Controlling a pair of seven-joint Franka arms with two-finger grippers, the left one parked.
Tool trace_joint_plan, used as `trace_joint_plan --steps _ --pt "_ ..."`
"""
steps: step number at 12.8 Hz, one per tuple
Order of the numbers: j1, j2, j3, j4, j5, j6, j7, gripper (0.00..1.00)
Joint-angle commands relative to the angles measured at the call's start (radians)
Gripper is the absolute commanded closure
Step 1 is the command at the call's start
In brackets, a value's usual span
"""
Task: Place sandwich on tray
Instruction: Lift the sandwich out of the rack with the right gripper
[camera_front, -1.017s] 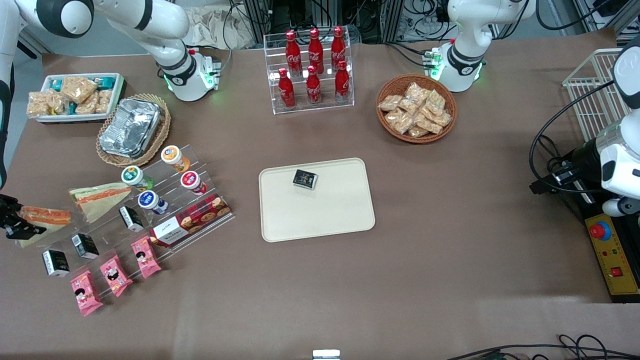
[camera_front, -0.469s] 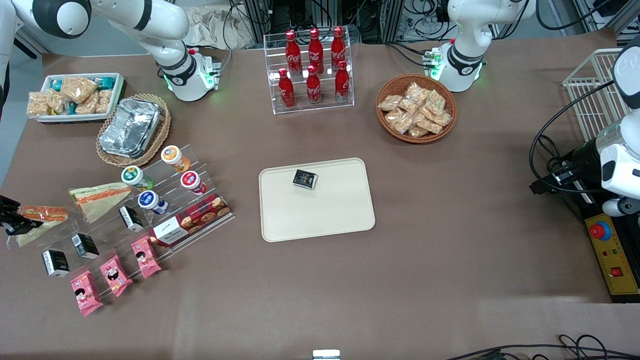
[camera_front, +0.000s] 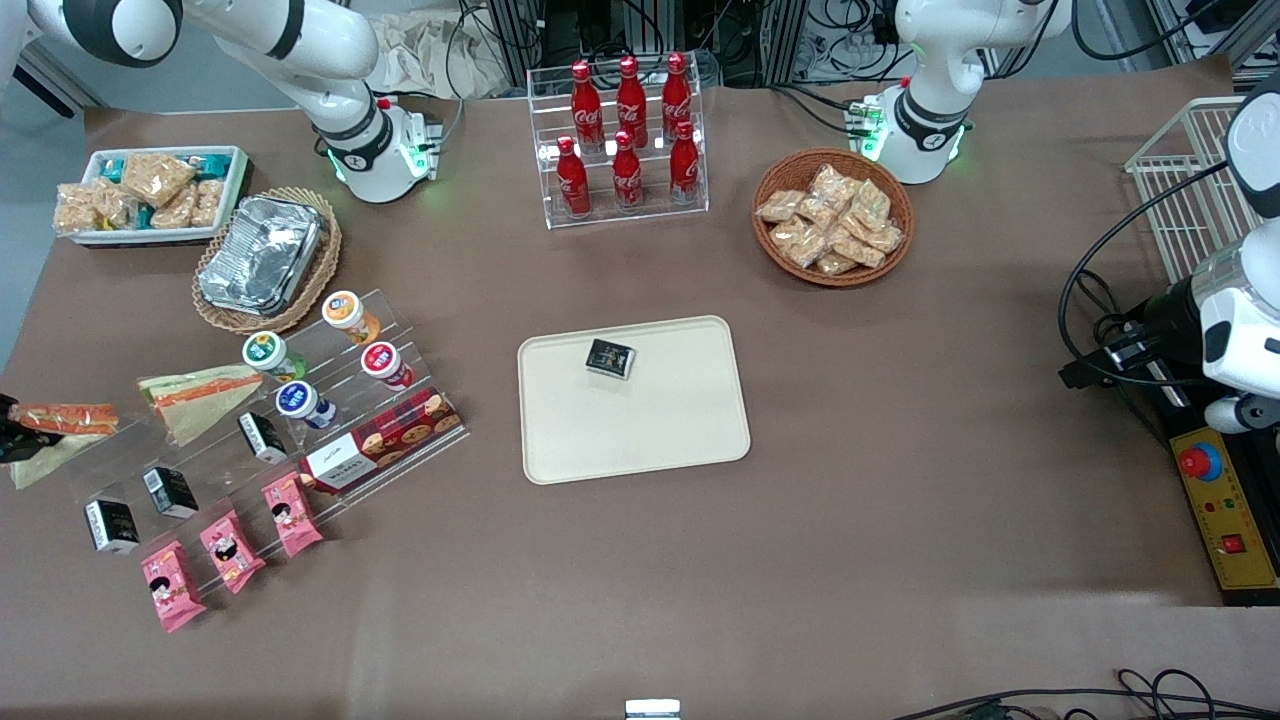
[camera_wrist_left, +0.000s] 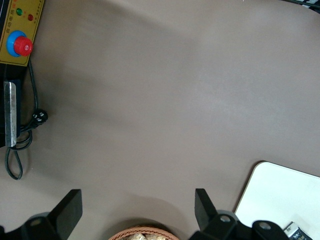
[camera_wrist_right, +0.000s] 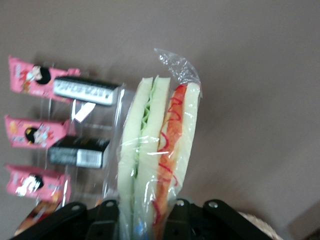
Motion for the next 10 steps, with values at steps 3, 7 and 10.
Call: trace_joint_plan --steps 3,7,10 --pt "0.05 -0.149 0.011 0.024 0.023 -0.223 0.002 1.0" --pt "0.277 -0.24 0.014 0.024 0.015 -0.309 0.351 1.0" --pt "0.465 -0.247 0.014 0.026 0.018 -0.295 0.661 1.0"
